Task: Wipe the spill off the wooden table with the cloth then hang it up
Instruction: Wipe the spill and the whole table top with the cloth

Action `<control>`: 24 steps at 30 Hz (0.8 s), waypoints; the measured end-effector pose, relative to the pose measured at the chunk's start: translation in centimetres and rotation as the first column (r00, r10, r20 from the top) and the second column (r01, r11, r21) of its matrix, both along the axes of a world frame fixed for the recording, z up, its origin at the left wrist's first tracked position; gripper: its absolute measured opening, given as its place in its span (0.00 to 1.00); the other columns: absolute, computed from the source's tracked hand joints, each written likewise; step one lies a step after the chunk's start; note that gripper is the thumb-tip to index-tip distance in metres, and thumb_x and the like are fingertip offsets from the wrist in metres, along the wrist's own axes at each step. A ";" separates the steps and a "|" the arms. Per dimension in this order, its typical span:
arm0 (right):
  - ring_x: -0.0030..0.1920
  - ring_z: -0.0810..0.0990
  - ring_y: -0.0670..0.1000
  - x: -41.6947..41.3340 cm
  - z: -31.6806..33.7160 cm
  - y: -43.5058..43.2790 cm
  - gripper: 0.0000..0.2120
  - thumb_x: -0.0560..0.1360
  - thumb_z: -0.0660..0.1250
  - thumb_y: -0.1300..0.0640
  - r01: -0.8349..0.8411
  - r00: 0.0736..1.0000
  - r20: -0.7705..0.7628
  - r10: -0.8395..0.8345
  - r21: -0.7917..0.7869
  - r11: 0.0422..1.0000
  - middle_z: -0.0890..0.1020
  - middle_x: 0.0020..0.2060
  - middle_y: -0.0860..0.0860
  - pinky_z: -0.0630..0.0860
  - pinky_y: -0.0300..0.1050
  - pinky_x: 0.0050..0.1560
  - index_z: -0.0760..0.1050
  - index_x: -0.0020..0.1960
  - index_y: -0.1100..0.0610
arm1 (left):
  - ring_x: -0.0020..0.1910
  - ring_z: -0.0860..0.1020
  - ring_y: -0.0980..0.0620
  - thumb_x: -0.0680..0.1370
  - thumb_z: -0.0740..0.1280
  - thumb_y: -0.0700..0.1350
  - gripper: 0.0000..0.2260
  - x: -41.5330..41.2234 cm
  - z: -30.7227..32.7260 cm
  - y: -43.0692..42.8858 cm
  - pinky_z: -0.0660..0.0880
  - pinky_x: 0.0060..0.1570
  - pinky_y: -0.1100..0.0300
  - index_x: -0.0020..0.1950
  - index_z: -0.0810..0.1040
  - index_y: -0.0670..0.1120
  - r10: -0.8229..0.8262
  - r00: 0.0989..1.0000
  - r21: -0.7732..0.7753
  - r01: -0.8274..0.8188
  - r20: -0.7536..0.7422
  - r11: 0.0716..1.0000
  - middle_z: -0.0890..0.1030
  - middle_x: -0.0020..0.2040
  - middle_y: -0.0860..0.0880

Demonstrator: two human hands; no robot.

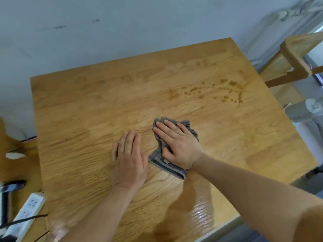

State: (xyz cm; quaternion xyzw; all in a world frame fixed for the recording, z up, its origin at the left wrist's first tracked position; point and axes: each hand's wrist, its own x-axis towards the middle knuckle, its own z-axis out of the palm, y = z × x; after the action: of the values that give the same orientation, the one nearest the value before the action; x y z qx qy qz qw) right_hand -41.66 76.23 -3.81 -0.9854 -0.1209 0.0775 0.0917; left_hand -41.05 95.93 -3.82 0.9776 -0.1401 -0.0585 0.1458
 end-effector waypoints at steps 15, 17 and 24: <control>0.78 0.49 0.46 18.6 0.3 -2.0 0.30 0.79 0.52 0.44 0.027 1.000 0.004 -0.027 -0.009 1.000 0.54 0.79 0.45 0.45 0.51 0.77 0.53 0.79 0.48 | 0.62 0.66 0.42 0.75 0.57 0.46 0.16 9.7 0.3 -5.7 0.63 0.63 0.42 0.62 0.69 0.45 0.236 0.970 -0.015 -0.236 0.052 0.972 0.68 0.63 0.44; 0.78 0.49 0.46 20.7 0.3 -2.3 0.30 0.79 0.52 0.44 0.024 1.000 0.007 -0.024 -0.007 1.000 0.54 0.79 0.44 0.45 0.50 0.77 0.53 0.79 0.48 | 0.63 0.66 0.41 0.75 0.57 0.45 0.16 9.9 0.1 -5.7 0.61 0.65 0.40 0.62 0.68 0.44 0.206 0.977 0.004 -0.206 0.056 0.978 0.68 0.64 0.43; 0.78 0.49 0.47 26.4 0.2 -2.7 0.30 0.79 0.50 0.42 0.016 1.000 0.024 -0.016 -0.002 1.000 0.54 0.79 0.45 0.46 0.52 0.77 0.53 0.79 0.49 | 0.67 0.66 0.41 0.76 0.60 0.45 0.16 9.7 0.1 -5.5 0.55 0.71 0.43 0.63 0.70 0.43 0.185 0.980 -0.028 -0.183 0.069 0.983 0.69 0.67 0.43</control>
State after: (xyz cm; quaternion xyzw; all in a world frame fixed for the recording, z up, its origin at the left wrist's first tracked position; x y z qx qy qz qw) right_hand -15.25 73.57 -3.59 -0.9873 -0.1138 0.0653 0.0900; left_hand -31.38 90.46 -3.73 0.9862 -0.0547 -0.0085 0.1562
